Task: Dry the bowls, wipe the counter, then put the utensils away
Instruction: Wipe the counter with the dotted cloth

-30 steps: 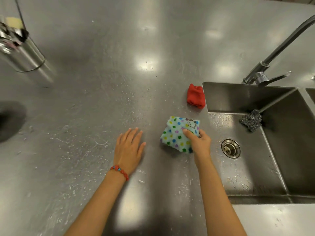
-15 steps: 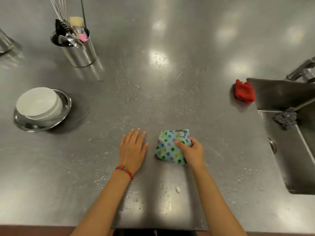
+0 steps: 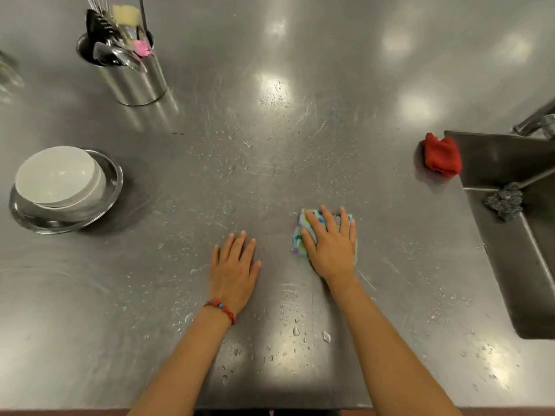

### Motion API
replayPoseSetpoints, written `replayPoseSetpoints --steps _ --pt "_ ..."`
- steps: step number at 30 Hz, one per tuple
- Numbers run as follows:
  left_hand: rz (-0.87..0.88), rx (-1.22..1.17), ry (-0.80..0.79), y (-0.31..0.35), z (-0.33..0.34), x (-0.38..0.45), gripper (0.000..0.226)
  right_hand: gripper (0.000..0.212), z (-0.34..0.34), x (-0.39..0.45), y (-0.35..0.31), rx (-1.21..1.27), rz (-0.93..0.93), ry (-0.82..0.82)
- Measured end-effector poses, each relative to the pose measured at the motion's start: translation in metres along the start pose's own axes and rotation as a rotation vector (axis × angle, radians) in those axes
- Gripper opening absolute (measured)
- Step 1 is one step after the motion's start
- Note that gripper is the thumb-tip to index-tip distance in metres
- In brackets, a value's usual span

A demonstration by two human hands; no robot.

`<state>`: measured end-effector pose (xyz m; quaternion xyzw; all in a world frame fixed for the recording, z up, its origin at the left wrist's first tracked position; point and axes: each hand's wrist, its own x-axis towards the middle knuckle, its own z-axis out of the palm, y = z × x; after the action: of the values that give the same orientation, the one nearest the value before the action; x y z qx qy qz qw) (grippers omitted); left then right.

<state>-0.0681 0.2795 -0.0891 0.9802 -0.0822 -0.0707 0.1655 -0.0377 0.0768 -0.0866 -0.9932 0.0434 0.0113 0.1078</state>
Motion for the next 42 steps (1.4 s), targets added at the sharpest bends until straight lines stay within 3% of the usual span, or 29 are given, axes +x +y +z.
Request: replayPoseSetpoints --steps 4,11,20,25,28,31,37,42 --pt "0.014 -0.022 0.020 0.011 0.000 0.011 0.045 0.046 0.000 0.031 0.006 0.009 0.050 0.023" --pt "0.053 -0.073 0.073 0.043 -0.002 0.047 0.044 0.048 -0.003 -0.014 0.021 0.037 -0.066 0.072" --pt "0.024 -0.026 -0.016 0.052 0.007 0.077 0.045 0.046 -0.012 0.118 0.076 0.031 0.125 0.050" --pt "0.042 -0.006 -0.014 0.054 0.007 0.077 0.042 0.051 -0.008 0.062 0.065 0.025 -0.070 0.055" --pt "0.040 0.037 -0.034 0.055 0.006 0.078 0.055 0.049 -0.011 0.077 0.078 0.046 -0.138 0.017" --pt "0.031 0.056 -0.059 0.053 0.007 0.079 0.071 0.042 -0.014 0.139 0.097 0.034 -0.059 0.076" --pt "0.020 0.096 -0.063 0.053 0.010 0.080 0.068 0.046 -0.018 0.215 0.108 0.019 0.108 0.072" --pt "-0.014 0.081 -0.075 0.056 0.009 0.080 0.068 0.044 -0.008 0.153 0.090 0.054 -0.176 0.104"
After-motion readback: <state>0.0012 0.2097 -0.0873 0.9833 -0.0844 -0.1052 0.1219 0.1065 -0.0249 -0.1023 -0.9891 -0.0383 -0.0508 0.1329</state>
